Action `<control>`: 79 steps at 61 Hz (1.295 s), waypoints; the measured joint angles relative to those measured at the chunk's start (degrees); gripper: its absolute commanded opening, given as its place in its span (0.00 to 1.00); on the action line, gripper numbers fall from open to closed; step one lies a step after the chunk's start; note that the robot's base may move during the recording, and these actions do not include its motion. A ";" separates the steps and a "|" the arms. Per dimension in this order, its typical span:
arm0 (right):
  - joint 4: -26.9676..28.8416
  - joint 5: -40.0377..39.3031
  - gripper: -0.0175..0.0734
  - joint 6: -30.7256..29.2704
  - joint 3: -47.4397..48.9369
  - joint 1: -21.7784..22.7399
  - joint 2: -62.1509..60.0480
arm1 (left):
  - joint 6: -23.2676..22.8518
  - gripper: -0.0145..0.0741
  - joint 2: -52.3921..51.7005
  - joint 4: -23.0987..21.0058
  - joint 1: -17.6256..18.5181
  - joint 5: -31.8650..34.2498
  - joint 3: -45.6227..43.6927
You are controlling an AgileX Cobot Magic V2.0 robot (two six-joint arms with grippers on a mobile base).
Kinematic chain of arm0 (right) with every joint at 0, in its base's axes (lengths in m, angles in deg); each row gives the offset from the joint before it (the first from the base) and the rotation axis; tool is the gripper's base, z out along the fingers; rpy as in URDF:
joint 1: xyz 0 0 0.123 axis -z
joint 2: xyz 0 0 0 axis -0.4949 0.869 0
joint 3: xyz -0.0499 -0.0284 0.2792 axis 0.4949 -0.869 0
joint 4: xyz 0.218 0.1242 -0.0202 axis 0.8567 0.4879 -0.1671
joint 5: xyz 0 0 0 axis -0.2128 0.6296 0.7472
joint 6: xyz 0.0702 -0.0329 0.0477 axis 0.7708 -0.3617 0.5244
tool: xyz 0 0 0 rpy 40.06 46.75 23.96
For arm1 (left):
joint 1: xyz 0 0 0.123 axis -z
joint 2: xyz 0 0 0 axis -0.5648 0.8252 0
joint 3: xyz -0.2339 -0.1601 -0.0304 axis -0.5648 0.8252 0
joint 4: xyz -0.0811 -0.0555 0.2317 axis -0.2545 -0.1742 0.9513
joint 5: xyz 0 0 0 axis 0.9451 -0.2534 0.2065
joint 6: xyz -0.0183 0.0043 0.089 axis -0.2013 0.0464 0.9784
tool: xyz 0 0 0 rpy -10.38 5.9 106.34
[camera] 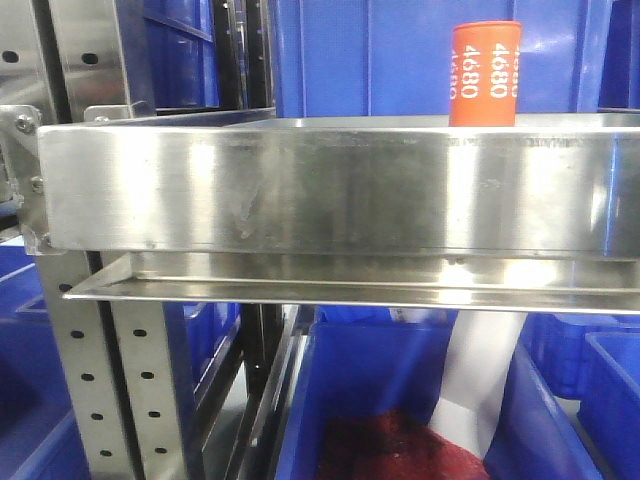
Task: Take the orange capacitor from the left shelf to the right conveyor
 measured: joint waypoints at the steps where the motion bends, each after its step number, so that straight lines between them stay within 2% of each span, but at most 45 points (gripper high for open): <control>1: 0.00 0.00 0.25 0.00 0.00 0.00 0.00 | 0.00 0.02 0.00 0.00 0.00 0.00 0.00; 21: 0.00 -2.79 0.25 0.44 0.55 0.00 0.00 | 0.00 0.02 0.00 0.00 0.00 0.00 0.00; 33: 0.00 2.18 0.27 0.67 10.25 0.00 1.65 | 0.00 0.02 0.00 0.00 0.00 0.00 0.00; 38: 0.00 3.73 0.37 0.66 15.01 0.00 5.30 | 0.00 0.02 0.00 0.00 0.00 0.00 0.00; 49: 0.00 4.96 0.77 0.66 22.02 -0.59 15.73 | 0.00 0.02 0.00 0.00 0.00 0.00 0.00; 55: 0.00 4.96 0.90 0.66 23.73 -3.43 20.43 | 0.00 0.02 0.00 0.00 0.00 0.00 0.00; 68: 0.00 4.09 0.88 0.68 26.20 -12.53 29.89 | 0.00 0.02 0.00 0.00 0.00 0.00 0.00; 79: 0.00 -1.72 0.88 0.78 27.59 -20.11 39.07 | 0.00 0.02 0.00 0.00 0.00 0.00 0.00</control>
